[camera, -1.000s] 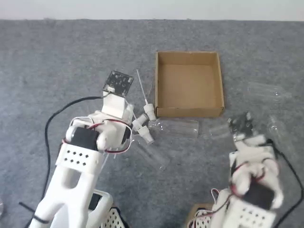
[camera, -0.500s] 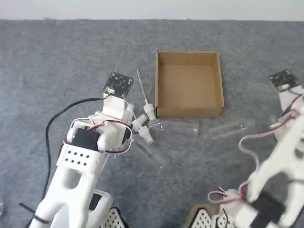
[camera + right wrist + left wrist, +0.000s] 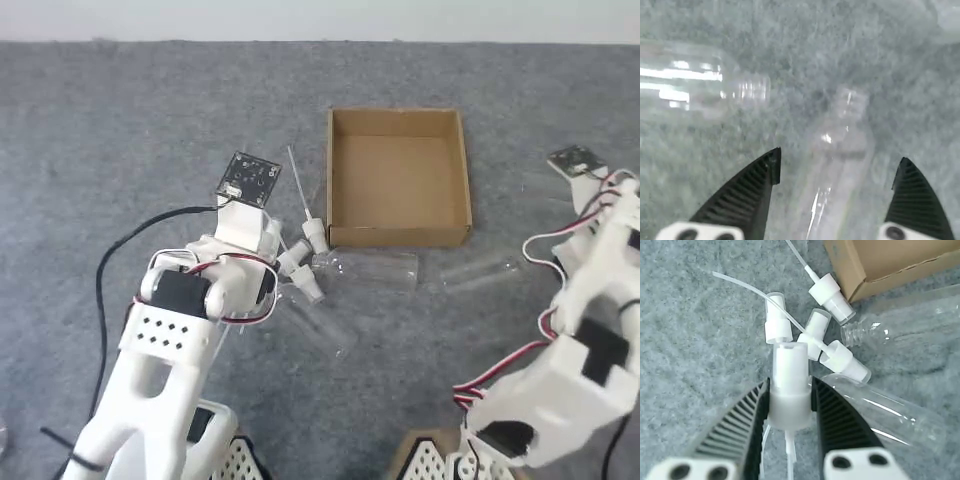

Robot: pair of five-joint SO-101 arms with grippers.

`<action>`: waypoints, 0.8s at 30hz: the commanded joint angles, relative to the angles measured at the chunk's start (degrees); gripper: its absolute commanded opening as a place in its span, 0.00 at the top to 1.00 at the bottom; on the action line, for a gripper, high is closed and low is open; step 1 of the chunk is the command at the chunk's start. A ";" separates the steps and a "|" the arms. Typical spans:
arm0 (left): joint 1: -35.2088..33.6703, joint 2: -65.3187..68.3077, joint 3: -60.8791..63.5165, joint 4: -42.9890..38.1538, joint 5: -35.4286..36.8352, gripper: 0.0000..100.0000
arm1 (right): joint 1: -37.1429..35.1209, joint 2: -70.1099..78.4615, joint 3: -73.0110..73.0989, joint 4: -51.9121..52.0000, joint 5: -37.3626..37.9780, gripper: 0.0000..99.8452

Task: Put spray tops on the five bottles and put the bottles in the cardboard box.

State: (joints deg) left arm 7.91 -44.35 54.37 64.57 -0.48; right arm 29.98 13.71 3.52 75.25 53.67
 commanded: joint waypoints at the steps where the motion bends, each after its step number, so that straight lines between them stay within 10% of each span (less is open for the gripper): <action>1: -0.26 -1.67 -0.22 -1.05 0.35 0.99 | -1.54 2.77 -6.59 -0.40 -1.58 0.68; 24: -0.35 -1.76 -0.04 -1.05 0.35 0.99 | 3.21 11.74 -17.85 0.48 -1.67 0.99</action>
State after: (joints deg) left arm 7.91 -44.35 54.37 64.57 -0.48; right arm 32.62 29.98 -9.58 75.16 52.79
